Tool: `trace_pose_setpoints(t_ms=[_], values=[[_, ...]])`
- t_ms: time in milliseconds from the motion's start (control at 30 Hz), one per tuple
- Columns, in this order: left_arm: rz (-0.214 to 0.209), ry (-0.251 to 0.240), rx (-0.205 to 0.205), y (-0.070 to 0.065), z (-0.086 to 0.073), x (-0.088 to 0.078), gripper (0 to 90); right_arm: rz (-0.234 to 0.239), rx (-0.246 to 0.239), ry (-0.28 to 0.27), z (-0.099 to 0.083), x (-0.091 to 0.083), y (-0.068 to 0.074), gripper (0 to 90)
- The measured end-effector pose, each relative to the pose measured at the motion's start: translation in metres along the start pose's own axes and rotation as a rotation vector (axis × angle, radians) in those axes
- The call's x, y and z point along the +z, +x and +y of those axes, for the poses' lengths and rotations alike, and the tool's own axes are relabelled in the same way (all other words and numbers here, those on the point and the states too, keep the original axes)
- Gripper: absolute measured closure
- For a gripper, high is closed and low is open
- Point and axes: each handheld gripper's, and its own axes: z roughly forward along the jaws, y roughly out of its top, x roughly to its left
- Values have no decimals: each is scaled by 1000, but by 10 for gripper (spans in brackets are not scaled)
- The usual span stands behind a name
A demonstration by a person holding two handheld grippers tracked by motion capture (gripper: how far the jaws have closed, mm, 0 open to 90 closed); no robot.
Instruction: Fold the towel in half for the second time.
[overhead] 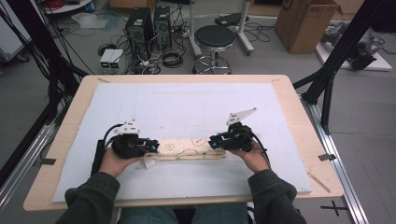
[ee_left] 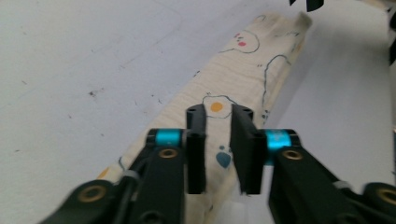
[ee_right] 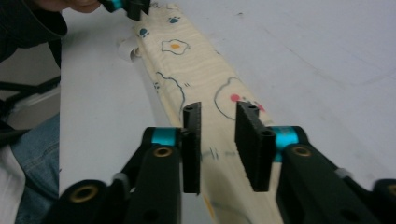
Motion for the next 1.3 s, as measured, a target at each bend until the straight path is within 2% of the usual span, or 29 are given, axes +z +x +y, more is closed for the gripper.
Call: trace_pose_setpoints(t_ms=[100,300,467,667,800,900,967,1033,1133,1233,1300], values=[[1,36,10,-2,6,13,872,8,-29,29,11,18,3,795],[-15,93,27,-5,8,32,885,2,-48,79,23,43,7,812],[-50,125,39,-9,6,37,884,17,-85,131,24,62,13,812],[-64,168,61,-15,-3,40,880,14,-116,176,23,70,18,812],[-72,155,63,-16,-4,38,861,11,-144,235,18,75,21,811],[-83,114,64,-16,0,32,830,9,-144,228,17,75,22,796],[-60,90,52,-12,3,27,826,9,-157,195,19,73,23,790],[-29,83,49,-6,5,21,845,4,-158,190,19,70,22,773],[-3,59,18,5,3,11,850,-20,-155,169,18,63,18,761],[11,82,14,11,-3,7,848,-29,-146,156,18,58,14,758],[25,93,18,13,-8,5,844,-36,-155,170,15,56,12,750]])
